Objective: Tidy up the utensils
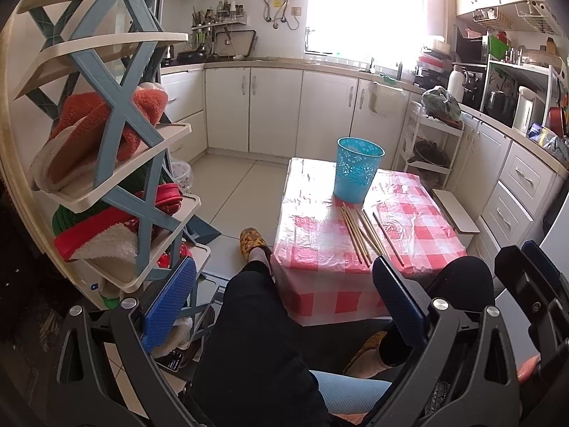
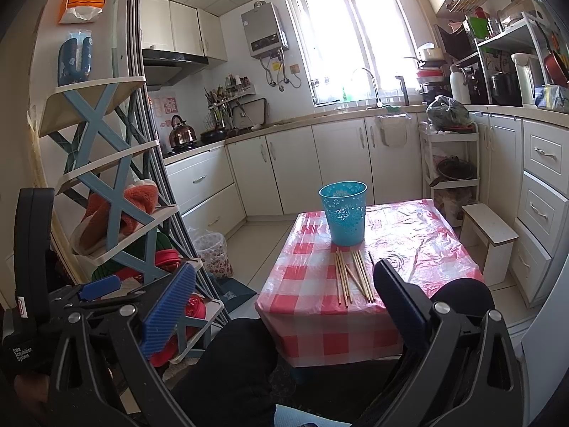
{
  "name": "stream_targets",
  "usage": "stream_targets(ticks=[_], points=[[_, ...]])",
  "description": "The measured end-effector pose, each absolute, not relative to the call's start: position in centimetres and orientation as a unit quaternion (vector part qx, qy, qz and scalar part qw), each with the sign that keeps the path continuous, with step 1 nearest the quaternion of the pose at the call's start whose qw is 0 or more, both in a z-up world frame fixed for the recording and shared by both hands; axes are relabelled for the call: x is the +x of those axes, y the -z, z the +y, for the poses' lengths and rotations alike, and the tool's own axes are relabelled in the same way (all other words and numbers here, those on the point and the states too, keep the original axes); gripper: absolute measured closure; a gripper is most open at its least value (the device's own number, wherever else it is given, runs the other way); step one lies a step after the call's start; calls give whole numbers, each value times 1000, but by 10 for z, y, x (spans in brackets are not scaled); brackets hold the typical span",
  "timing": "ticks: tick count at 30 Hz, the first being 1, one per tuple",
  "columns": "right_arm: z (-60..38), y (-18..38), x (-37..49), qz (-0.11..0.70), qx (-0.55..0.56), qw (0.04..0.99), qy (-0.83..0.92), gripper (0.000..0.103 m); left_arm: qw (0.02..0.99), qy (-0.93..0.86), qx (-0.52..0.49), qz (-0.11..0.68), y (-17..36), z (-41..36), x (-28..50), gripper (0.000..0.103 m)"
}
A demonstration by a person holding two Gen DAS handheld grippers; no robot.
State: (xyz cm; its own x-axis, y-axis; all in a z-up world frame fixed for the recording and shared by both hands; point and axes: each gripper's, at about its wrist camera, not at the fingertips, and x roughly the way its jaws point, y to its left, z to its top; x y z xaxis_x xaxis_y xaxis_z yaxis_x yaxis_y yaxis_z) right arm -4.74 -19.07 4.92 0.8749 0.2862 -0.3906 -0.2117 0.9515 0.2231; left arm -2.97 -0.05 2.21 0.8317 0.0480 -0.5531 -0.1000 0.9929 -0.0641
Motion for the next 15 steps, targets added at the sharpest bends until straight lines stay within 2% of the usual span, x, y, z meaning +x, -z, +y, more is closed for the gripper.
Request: stream_targets(ticks=[15], points=[[-191, -48, -48, 212, 89, 964, -130, 7, 958, -35, -55, 280, -23, 1, -33, 7]])
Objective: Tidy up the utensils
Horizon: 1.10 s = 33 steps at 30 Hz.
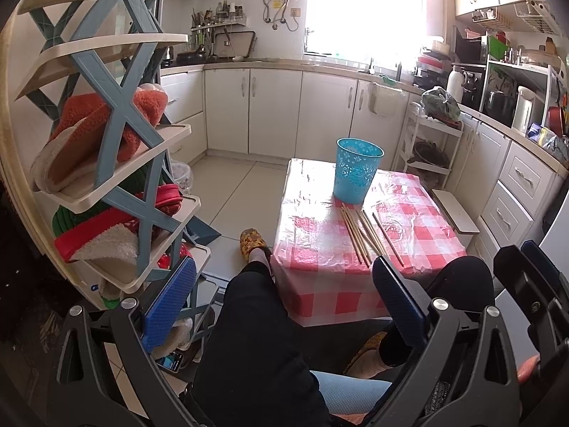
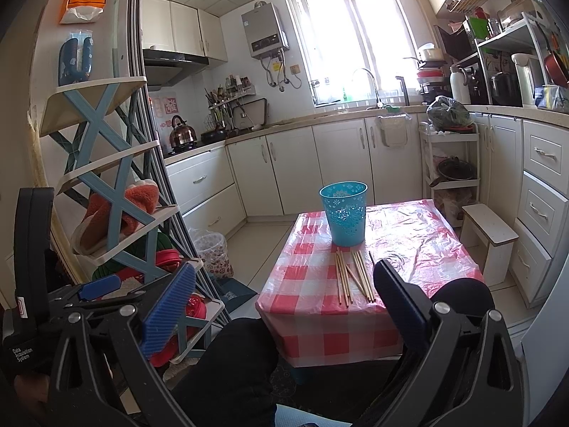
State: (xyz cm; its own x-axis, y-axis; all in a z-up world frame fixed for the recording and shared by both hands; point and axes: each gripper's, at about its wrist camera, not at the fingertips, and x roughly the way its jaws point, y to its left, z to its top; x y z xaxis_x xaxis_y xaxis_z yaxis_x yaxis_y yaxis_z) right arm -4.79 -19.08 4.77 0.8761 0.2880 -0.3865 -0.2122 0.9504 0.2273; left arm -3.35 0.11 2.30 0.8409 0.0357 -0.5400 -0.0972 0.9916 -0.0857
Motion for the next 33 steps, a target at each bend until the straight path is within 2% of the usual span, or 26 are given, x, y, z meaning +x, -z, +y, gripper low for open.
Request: stream_targets(ticks=[12, 18, 23, 29, 30, 32, 33], points=[[-199, -43, -21, 227, 90, 963, -111, 7, 942, -38, -56, 328, -10, 4, 11, 7], [-218, -19, 45, 265, 83, 957, -87, 7, 930, -39, -50, 362, 9, 0, 65, 7], [-230, 27, 128, 324, 34, 943, -72, 7, 918, -36, -65, 390, 36, 2, 110, 7], [-256, 96, 234, 431, 12, 900, -63, 50, 904, -28, -76, 421, 67, 0, 170, 7], [-258, 108, 250, 446, 12, 893, -63, 53, 901, -27, -80, 425, 73, -1, 180, 7], [-263, 127, 273, 471, 14, 880, -60, 66, 895, -21, -83, 439, 86, -5, 199, 7], [-265, 133, 283, 478, 13, 876, -59, 68, 891, -18, -84, 445, 91, -7, 208, 7]])
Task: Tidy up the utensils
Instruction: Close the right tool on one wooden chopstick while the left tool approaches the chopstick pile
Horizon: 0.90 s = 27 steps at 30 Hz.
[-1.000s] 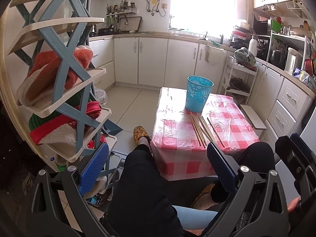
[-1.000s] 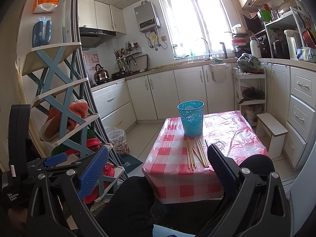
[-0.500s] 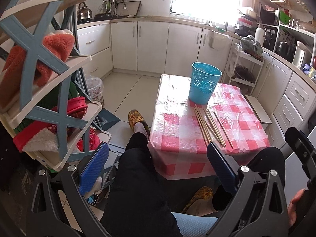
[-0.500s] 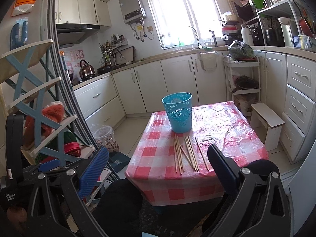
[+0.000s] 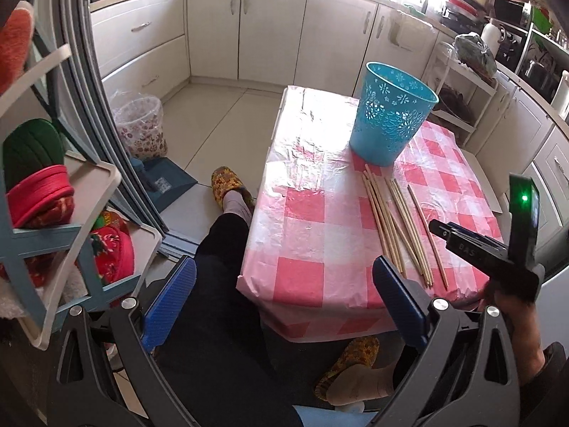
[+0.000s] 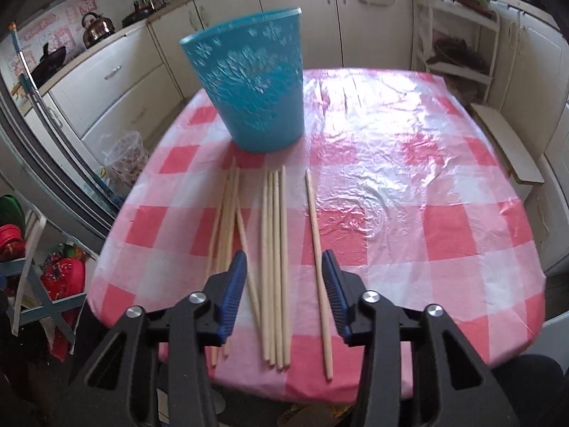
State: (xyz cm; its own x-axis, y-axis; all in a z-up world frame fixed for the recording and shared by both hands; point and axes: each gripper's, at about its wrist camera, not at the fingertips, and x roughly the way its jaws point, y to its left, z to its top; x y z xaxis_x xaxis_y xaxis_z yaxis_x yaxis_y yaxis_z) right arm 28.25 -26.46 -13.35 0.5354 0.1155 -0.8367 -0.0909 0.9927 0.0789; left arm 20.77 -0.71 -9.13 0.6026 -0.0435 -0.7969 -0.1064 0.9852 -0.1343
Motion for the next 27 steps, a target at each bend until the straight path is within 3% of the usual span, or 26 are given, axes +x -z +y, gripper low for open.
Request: stream_targets(ticks=[6, 12, 15, 22, 27], points=[[-266, 153, 317, 487, -12, 872, -49, 78, 877, -1, -94, 471, 116, -20, 249, 7], [-258, 157, 328, 476, -74, 875, -48, 96, 872, 5, -90, 481, 132, -32, 279, 7], [-260, 155, 324, 471, -73, 877, -55, 97, 868, 4, -85, 489, 139, -37, 291, 7], [-289, 142, 329, 445, 49, 890, -86, 97, 863, 27, -74, 499, 157, -68, 328, 8], [-297, 136, 328, 432, 77, 893, -102, 97, 850, 41, -74, 520, 180, -94, 359, 21]])
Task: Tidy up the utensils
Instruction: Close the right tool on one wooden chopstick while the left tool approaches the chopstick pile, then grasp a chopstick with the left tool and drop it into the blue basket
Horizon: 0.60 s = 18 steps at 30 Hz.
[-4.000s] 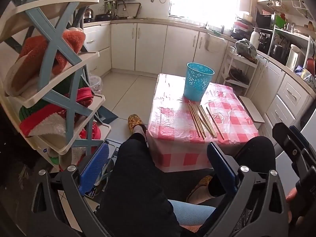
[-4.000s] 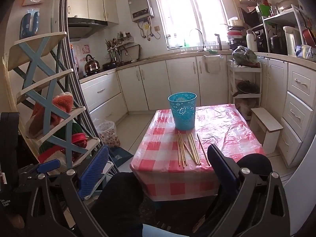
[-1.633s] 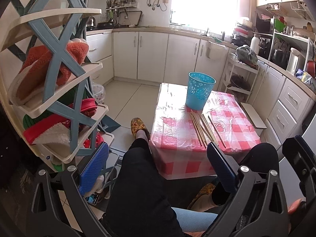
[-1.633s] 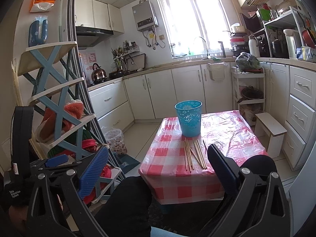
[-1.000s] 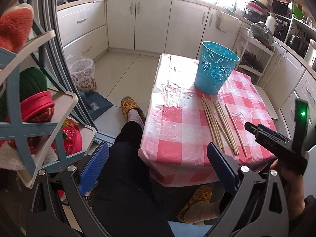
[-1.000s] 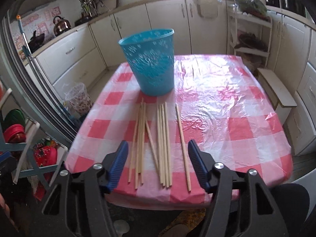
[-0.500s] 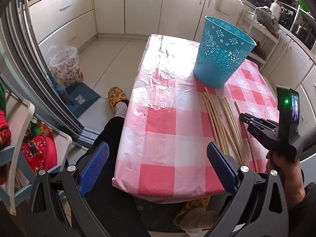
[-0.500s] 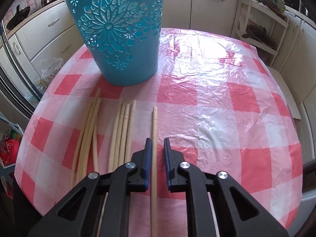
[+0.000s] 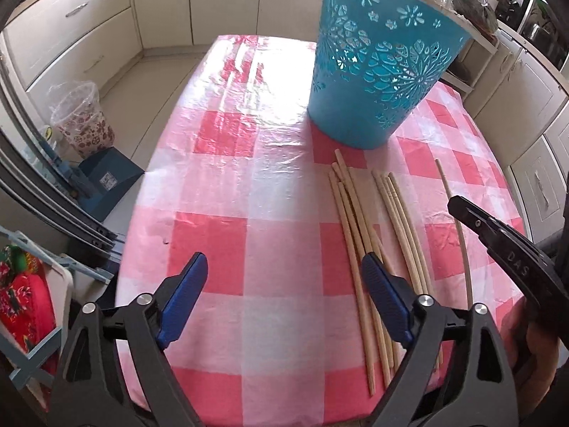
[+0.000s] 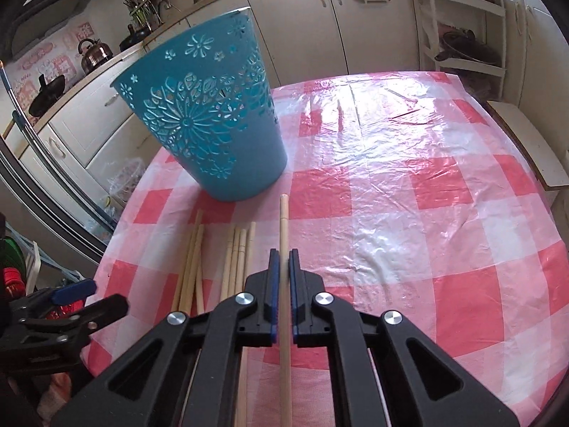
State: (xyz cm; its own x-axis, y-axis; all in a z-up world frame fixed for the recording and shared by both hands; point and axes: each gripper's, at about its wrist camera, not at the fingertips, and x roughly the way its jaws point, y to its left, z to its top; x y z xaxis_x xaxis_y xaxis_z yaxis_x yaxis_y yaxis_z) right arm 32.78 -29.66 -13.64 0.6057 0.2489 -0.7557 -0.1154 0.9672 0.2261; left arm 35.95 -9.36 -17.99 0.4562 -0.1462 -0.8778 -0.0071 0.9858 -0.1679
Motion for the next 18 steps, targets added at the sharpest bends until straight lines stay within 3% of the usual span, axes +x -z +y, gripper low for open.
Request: stream_targets(ticks=[13, 15, 18], points=[[-308, 147, 327, 443, 108, 884, -104, 97, 851, -12, -7, 525, 204, -132, 387, 28], [-310, 150, 327, 447, 110, 882, -98, 97, 853, -8, -1, 522, 205, -129, 390, 35], [-312, 152, 327, 451, 108, 881, -91, 97, 855, 7, 4, 519, 202, -132, 393, 57]])
